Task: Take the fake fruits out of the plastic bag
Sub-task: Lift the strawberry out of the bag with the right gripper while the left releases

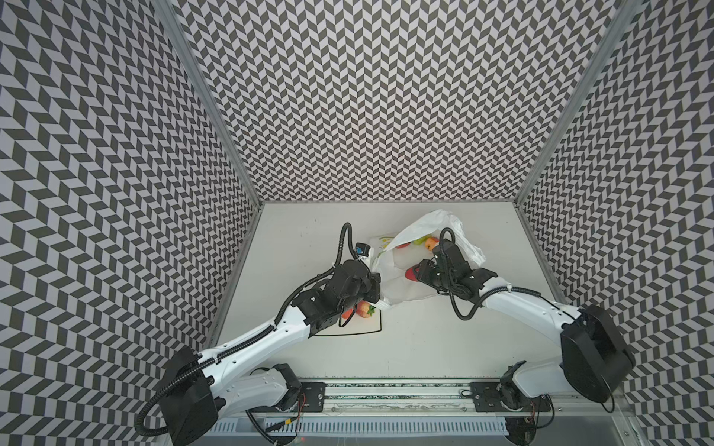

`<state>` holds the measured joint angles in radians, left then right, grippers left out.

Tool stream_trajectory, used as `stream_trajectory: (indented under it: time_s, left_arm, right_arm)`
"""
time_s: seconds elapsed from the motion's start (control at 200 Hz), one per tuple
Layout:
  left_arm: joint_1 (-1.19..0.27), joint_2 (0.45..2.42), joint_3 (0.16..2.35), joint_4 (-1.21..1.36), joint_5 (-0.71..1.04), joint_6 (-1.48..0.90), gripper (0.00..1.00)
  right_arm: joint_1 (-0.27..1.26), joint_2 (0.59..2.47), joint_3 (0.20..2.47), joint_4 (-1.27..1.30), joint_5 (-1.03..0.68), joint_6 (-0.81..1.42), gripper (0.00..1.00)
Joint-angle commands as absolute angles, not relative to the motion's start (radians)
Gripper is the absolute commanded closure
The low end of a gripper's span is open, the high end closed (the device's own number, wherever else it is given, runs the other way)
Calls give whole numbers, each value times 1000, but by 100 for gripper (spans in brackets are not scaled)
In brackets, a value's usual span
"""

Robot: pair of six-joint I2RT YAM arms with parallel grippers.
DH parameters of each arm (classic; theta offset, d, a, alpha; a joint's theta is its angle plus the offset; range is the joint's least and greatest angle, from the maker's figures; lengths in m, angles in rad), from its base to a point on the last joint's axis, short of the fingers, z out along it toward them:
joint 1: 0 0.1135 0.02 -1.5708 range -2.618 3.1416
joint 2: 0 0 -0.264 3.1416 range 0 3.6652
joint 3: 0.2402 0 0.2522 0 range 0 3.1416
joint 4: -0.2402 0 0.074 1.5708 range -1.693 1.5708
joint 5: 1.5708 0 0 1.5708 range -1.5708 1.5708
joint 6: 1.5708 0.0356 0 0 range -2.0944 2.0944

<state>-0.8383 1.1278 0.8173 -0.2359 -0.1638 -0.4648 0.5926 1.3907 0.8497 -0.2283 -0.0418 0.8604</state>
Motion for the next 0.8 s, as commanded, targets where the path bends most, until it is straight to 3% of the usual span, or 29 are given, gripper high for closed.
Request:
stream_trajectory:
  time_s: [0.0,0.085,0.21,0.551,0.661,0.796]
  left_arm:
    - [-845,1134,808,-211,-183,-472,100]
    - [-845,1136,810,-212,-181,-476,100]
    - [-845,1131,813,-214,-166,-487,84]
    - [-845,1025,859,-269,-135,-482,23]
    - [-844,968,898,-325,-175,-496,16]
    - [-811,910,971,-423,-296,-545,15]
  right_arm:
    - [595,1294,800,-150,-170,801,61]
    - [596,1230,776,-150,-222,771,62]
    - [596,1138,758,-174,-258,720,61]
    - [598,930,734,-230,-390,571,61]
    - [630,903,778,-263,-415,506,61]
    - [794,921,846,-252,-319,435,61]
